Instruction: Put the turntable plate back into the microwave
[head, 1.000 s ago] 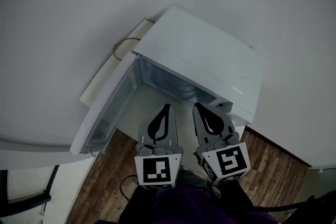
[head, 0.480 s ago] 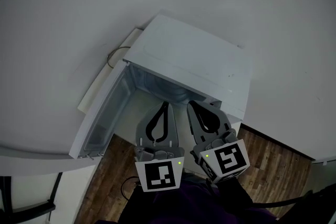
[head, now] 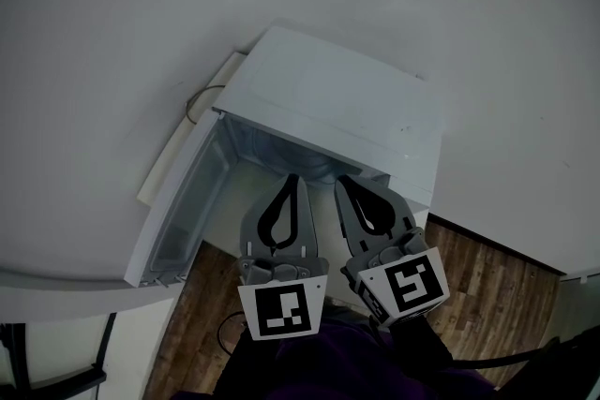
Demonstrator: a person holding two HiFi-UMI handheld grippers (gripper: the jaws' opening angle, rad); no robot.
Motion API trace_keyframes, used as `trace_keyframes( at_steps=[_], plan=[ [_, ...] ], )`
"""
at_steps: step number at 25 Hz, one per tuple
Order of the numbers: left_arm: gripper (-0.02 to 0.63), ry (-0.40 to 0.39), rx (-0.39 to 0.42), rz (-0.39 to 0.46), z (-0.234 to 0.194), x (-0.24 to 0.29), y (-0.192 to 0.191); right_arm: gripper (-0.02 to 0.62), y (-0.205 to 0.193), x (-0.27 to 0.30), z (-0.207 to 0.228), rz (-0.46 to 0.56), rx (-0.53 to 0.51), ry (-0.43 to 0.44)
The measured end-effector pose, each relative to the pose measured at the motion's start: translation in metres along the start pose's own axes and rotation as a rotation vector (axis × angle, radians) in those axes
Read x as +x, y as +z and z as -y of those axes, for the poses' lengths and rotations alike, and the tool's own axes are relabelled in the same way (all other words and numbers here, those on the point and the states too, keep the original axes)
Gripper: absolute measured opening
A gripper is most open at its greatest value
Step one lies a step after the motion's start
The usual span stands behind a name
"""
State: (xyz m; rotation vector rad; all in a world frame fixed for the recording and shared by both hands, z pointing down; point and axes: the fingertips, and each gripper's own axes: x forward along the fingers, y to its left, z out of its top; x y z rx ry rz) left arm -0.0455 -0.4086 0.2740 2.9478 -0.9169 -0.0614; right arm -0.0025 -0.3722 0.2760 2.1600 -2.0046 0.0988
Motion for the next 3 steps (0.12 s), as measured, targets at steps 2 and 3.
trace_keyframes(
  at_steps=[2,3],
  plan=[
    [0.005,0.000,-0.005,0.004,0.0004,-0.0004,0.0005,0.009,0.0007,-0.0010,-0.0004,0.003,-0.005,-0.001],
    [0.005,0.000,-0.007,0.006,0.0006,-0.0007,0.0006,0.009,0.0012,-0.0014,-0.0006,0.006,-0.007,-0.002]
  ],
)
